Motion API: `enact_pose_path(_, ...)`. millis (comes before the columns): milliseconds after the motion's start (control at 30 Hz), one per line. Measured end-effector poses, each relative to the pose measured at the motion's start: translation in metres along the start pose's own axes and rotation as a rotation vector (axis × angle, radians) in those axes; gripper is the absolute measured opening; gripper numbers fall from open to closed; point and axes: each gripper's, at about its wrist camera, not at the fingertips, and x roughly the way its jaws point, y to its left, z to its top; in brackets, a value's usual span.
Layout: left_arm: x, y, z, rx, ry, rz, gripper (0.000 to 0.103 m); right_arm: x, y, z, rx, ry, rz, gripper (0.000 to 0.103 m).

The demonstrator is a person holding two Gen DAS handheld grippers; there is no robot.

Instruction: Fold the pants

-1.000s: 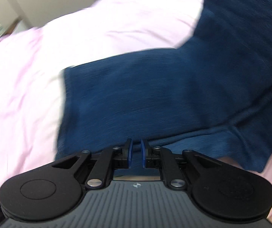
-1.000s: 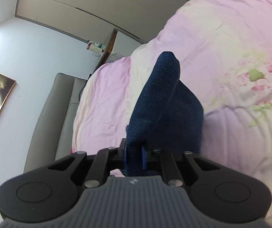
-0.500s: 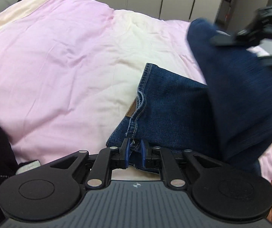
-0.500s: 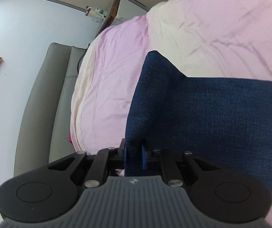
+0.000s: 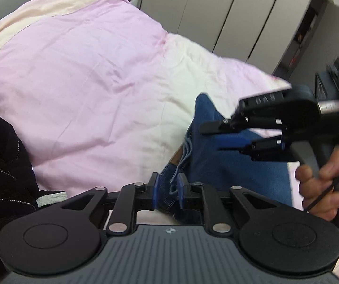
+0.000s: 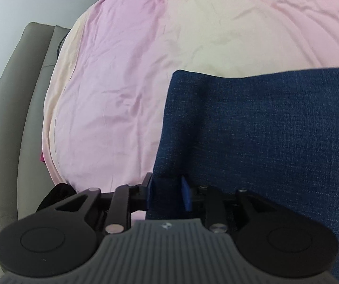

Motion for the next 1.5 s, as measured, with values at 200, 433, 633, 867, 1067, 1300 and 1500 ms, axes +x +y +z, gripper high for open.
enact_pose_path(200,-0.002,-0.008,0.006,-0.024,0.019,-0.049,0.042,-0.068,0.011,-0.007,-0.279,-0.114,-0.032,0.033)
enact_pose_path(433,0.043,0.0,-0.012,-0.043,0.142,-0.045,0.03,-0.131,-0.031,-0.062,-0.527,-0.172,-0.246,0.036)
enact_pose_path(633,0.005,-0.033,0.001,0.103,0.002,-0.048,0.016,-0.152,-0.078,-0.099,-0.554,-0.185,-0.347,0.035)
enact_pose_path(867,0.077,-0.006,-0.012,0.118,0.166,0.117,0.018,-0.128,-0.078,-0.132,-0.636,-0.103,-0.332,0.027)
enact_pose_path(1067,0.111,0.021,-0.034,0.055,0.202,0.127,0.028,-0.082,-0.088,-0.152,-0.709,-0.04,-0.405,0.026)
enact_pose_path(1300,0.073,0.018,-0.014,0.074,0.184,0.149,0.031,-0.097,-0.089,-0.144,-0.673,-0.013,-0.37,0.026)
enact_pose_path(1500,0.037,-0.007,0.024,0.151,0.034,0.123,0.031,-0.15,-0.08,-0.111,-0.673,-0.198,-0.365,0.027)
